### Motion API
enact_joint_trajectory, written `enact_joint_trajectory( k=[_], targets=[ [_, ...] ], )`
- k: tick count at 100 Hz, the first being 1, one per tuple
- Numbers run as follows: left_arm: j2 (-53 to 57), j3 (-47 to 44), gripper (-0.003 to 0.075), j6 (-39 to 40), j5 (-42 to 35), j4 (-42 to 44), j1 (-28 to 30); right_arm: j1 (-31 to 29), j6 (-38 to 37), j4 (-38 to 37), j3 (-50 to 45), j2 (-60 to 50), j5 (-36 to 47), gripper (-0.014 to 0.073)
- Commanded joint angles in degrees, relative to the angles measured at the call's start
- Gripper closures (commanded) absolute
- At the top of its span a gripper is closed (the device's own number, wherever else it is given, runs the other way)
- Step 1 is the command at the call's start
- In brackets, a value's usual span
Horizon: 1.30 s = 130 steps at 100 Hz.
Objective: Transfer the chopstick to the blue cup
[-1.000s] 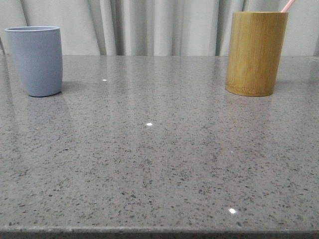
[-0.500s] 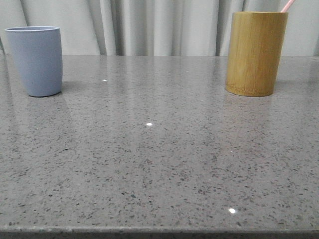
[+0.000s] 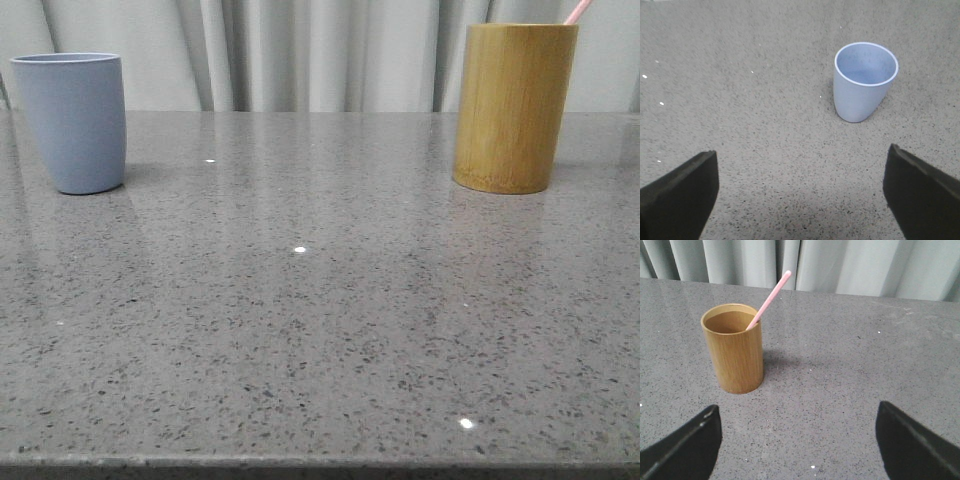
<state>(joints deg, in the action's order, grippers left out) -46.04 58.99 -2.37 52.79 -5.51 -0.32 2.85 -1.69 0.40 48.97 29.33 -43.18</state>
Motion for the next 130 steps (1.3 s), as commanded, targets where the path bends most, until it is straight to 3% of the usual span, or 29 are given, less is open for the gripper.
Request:
enact_joint_trajectory(
  k=[1, 56, 114, 130],
  targets=[
    [-4.86, 3.10, 0.0073, 0.03, -4.84, -2.25, 0.06, -0.34, 0.25, 0.10, 1.85, 0.73, 4.99, -0.0030],
    [-33.72, 19.78, 0.0080, -1.38, -8.71, -6.39, -4.56, -0.34, 0.25, 0.10, 1.85, 0.73, 5.46, -0.0030],
    [-47.51, 26.25, 0.0083, -1.38, -7.66, -7.07, -4.56, -0.34, 0.25, 0.10, 1.85, 0.77, 7.48, -0.0030],
    [-48.20, 26.25, 0.0178, -1.38, -6.98, -7.31, -4.56, -0.34, 0.25, 0.10, 1.85, 0.77, 8.01, -0.0030]
  ],
)
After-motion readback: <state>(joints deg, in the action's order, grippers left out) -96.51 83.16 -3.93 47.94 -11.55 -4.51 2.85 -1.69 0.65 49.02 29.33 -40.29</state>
